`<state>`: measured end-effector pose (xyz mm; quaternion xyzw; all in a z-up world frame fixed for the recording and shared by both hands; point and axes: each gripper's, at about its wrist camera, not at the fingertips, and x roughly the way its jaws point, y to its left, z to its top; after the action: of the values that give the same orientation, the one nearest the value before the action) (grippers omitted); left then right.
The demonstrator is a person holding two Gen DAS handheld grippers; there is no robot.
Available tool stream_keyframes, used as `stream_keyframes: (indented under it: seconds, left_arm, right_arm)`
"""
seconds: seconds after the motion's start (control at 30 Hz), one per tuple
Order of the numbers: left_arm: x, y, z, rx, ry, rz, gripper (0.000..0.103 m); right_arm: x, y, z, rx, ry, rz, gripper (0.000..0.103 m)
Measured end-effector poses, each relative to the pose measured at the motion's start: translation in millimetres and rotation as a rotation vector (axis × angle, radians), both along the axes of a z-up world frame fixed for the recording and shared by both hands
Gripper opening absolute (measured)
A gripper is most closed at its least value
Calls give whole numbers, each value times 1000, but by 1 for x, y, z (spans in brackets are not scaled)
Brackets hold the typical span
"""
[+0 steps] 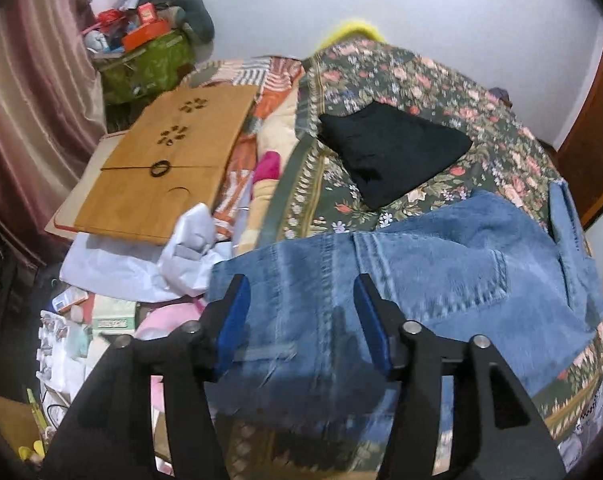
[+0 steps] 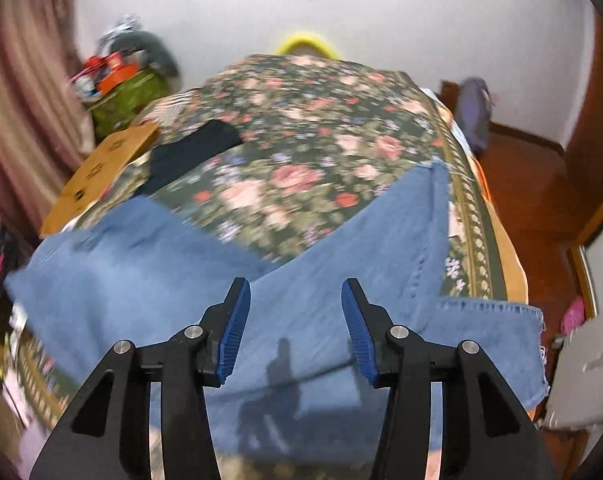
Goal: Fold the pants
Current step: 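Lift the waistband with both grippers and fold it over toward the hems, then open both grippers and release the folded jeans onto the bed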
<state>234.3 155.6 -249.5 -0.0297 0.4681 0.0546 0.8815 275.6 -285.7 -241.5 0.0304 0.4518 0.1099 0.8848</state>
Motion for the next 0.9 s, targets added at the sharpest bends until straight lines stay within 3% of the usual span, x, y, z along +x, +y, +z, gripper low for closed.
stream_keyframes:
  seconds: [0.17,0.33,0.5,0.53,0.6,0.73,0.9]
  left_arm:
    - [23,-12,-41,25,93,-1,60]
    - [19,-22,-80,49,158,-17,61]
    - [12,-24,-85,67,124,7,66]
    - [11,-24,-86,64,123,11,66]
    - [12,-24,-86,61,124,20,66]
    - [11,-26,-86,74,124,29,66]
    - [9,-28,-84,85,128,38,66]
  right_arm:
    - [48,-6,-35,79,113,-42,44]
    - [79,13,-70,43,187,-32,44]
    - [89,10,-103,50,231,-67,41]
    - [86,8,-103,44,219,-88,37]
    - [85,3,-101,46,224,-95,13]
    - [76,-14,-85,76,196,-92,5]
    - [27,-55,-30,104,33,-159,5]
